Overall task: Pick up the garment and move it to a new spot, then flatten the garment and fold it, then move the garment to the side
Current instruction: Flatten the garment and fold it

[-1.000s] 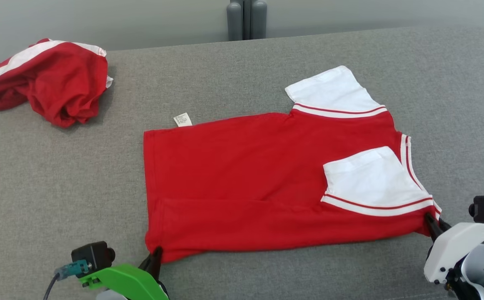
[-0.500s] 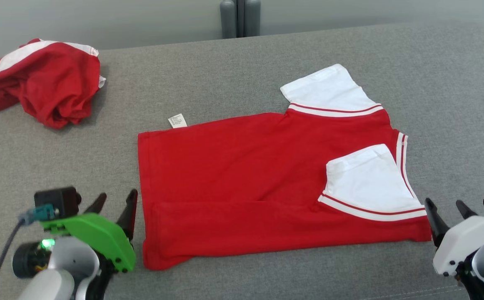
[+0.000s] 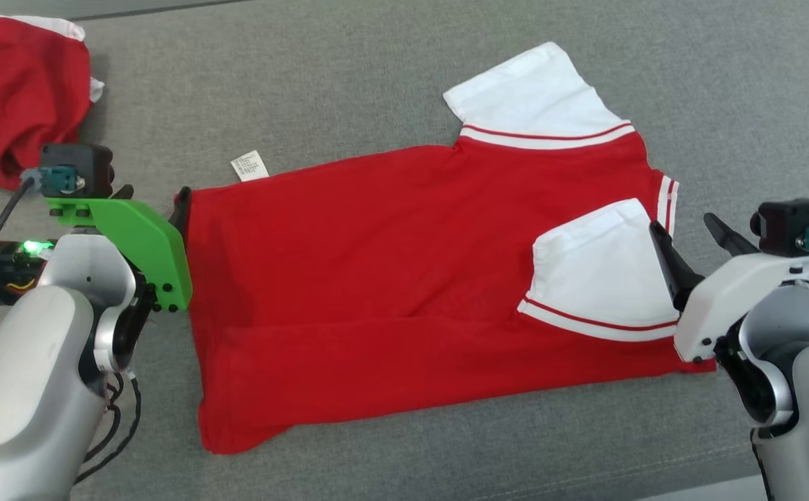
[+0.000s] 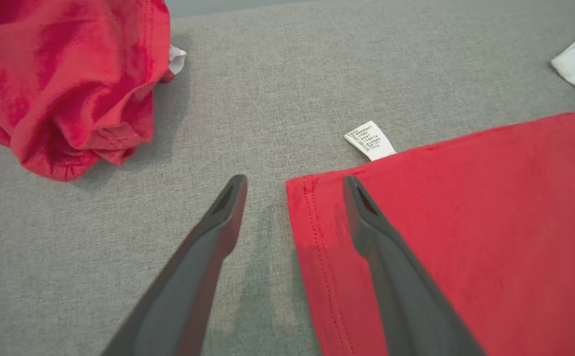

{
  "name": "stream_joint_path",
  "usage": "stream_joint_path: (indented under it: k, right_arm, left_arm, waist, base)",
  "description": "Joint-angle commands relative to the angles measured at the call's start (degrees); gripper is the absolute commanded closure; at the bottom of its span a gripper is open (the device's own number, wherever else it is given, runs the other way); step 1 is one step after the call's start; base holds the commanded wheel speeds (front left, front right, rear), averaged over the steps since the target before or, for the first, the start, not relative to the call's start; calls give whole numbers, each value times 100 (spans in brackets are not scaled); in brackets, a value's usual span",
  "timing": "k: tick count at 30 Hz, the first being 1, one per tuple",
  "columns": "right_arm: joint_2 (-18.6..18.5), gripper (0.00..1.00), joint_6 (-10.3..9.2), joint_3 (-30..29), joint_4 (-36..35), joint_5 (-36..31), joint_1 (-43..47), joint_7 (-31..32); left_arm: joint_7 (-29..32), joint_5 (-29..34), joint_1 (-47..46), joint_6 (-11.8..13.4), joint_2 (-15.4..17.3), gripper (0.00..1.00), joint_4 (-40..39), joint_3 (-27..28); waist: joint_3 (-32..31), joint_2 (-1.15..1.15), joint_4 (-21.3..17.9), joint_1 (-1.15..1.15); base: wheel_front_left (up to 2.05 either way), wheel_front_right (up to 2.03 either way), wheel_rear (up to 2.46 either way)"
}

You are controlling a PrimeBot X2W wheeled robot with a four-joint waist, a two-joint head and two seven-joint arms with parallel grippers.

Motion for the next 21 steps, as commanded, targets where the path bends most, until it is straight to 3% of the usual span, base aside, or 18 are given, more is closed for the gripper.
stream_joint_path:
  k: [1,9,10,11,13,21]
  right_arm:
    - [-25,0,-8,73,67,30,-138,-60]
    - [-171,0,-8,419,440,128,-578,-240]
    - [-195,0,-8,450,462,131,-622,-264]
    - [-224,0,-8,491,493,133,-686,-271]
    - [-292,0,-8,566,524,140,-844,-282]
    - [-629,0,-8,695,1099,36,-2137,-85]
  left_arm:
    - [0,63,-152,-49,-7,0,147,-19]
    - [-67,13,-367,-215,-111,0,782,-90]
    - [-85,7,-364,-221,-121,5,830,-98]
    - [-99,-11,-347,-223,-145,51,885,-98]
    - [-148,-20,-355,-248,-194,100,959,-115]
    - [-523,7,-571,-343,-358,100,810,-107]
  waist:
    - [422,0,-275,0]
    - [568,0,-346,0]
    - [568,0,-338,0]
    - [567,0,-325,0]
    - [575,0,-289,0]
    - [712,0,75,0]
  base:
    - [0,0,0]
    - [0,0,0]
    - [0,0,0]
    - [0,0,0]
    - [0,0,0]
    - [0,0,0]
